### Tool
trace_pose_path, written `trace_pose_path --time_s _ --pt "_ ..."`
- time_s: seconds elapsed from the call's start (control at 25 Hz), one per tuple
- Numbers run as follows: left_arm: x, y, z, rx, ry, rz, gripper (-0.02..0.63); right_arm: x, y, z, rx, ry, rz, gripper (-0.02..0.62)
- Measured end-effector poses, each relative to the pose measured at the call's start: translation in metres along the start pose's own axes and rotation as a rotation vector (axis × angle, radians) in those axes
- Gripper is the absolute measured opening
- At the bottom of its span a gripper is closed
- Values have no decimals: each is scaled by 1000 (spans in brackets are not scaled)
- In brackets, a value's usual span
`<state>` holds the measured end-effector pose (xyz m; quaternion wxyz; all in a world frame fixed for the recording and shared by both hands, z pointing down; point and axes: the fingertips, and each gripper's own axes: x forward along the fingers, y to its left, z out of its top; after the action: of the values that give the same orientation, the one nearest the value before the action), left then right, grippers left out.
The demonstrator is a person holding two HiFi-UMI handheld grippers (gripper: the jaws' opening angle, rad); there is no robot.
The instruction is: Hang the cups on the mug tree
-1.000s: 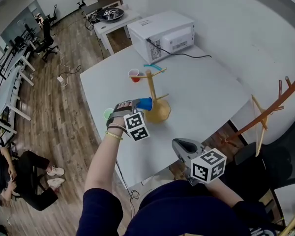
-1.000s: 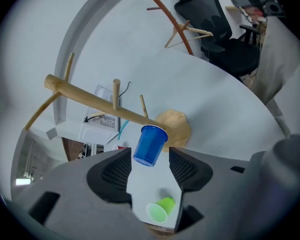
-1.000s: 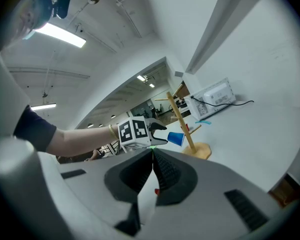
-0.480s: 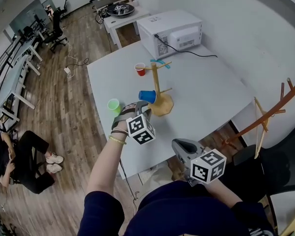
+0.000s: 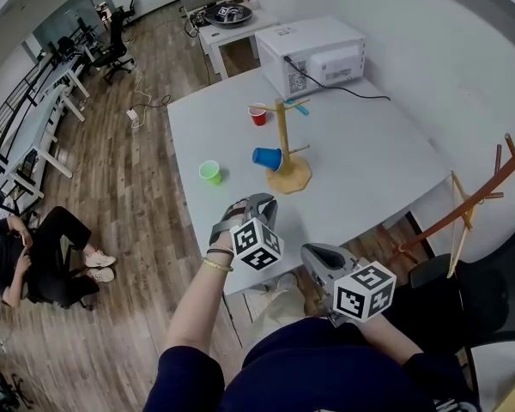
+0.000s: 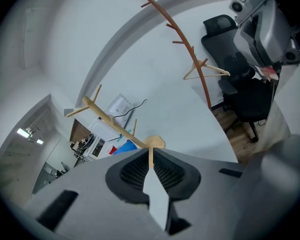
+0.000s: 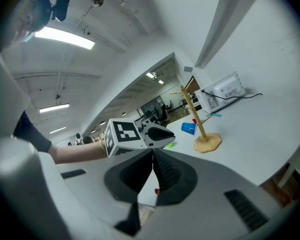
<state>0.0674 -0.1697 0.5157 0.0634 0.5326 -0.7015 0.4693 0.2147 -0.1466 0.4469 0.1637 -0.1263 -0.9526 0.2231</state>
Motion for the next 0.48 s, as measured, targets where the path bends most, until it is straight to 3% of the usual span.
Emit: trace_pose_path --time_s 0.48 --pt "-44 -41 21 -243 -107 30 28 -20 17 -18 -12 6 9 29"
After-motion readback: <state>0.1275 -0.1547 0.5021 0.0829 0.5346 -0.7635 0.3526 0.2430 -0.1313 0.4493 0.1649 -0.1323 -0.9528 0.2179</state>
